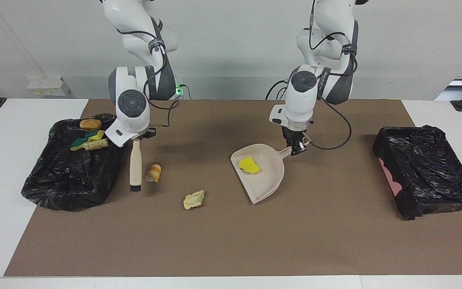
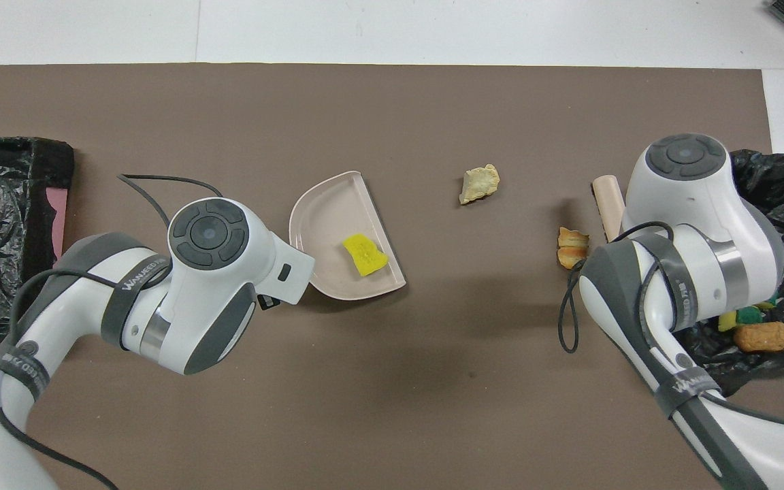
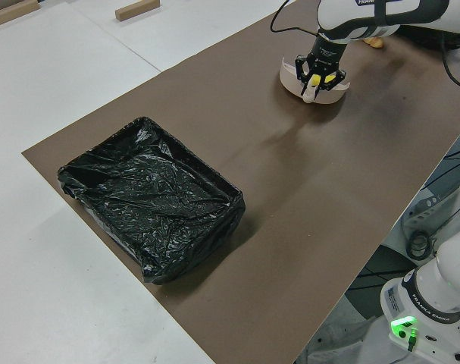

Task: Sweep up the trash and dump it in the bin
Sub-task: 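Move the brush in the right gripper out to the tan chunk, then sweep the tan chunk into the dustpan with the right gripper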

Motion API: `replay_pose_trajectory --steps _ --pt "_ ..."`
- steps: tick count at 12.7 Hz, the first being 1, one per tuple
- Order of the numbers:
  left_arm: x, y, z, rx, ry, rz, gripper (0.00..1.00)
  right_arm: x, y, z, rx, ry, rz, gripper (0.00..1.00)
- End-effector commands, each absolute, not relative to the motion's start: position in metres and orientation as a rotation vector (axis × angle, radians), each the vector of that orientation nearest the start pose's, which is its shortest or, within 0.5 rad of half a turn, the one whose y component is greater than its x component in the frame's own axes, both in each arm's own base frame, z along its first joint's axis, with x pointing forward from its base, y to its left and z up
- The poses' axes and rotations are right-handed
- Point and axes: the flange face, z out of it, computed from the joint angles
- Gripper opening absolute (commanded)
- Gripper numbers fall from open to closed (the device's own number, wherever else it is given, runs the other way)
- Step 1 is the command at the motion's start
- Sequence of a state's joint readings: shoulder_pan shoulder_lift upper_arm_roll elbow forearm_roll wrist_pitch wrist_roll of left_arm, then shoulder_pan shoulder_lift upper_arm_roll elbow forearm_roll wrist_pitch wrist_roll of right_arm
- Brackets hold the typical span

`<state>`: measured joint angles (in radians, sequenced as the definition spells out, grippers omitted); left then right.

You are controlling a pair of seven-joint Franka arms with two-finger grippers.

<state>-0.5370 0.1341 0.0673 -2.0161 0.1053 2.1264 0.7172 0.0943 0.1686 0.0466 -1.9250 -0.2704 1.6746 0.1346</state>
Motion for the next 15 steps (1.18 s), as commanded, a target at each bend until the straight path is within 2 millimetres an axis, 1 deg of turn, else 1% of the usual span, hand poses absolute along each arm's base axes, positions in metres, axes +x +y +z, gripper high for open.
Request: replay_pose_trajectory --steps 1,2,3,5,6,8,9,11,13,15 --pt "0.546 -0.256 0.382 -2.476 1.757 0.037 0.0 0.534 0.025 0.352 -3.394 -0.176 0.641 0.0" --pt "0.553 -0.256 0.379 -2.471 1.759 0.041 0.0 0.531 0.024 0.338 -3.388 -0.186 0.637 0.0" --pt "0.562 -0.249 0.383 -2.454 1.779 0.036 0.0 0.531 0.025 0.328 -3.383 -0.192 0.646 0.0" --pt "0.57 -0.248 0.384 -2.43 1.805 0.019 0.0 0.535 0.028 0.322 -3.384 -0.2 0.615 0.0" --pt "0.572 -0.244 0.384 -2.42 1.818 0.022 0.0 0.535 0.033 0.314 -3.376 -0.204 0.625 0.0" --pt "0.574 -0.241 0.384 -2.365 1.888 0.019 0.0 0.542 0.046 0.314 -3.375 -0.203 0.573 0.0" --pt "0.574 -0.237 0.382 -2.353 1.902 0.028 0.0 0.55 0.064 0.312 -3.371 -0.235 0.561 0.0" --pt "0.567 -0.243 0.382 -2.341 1.916 0.041 0.0 0.548 0.105 0.314 -3.351 -0.331 0.538 0.0" --pt "0.559 -0.243 0.377 -2.345 1.917 0.062 0.0 0.546 0.14 0.321 -3.293 -0.354 0.542 0.0" --pt "0.553 -0.247 0.375 -2.337 1.929 0.072 0.0 0.54 0.162 0.322 -3.238 -0.346 0.543 0.0"
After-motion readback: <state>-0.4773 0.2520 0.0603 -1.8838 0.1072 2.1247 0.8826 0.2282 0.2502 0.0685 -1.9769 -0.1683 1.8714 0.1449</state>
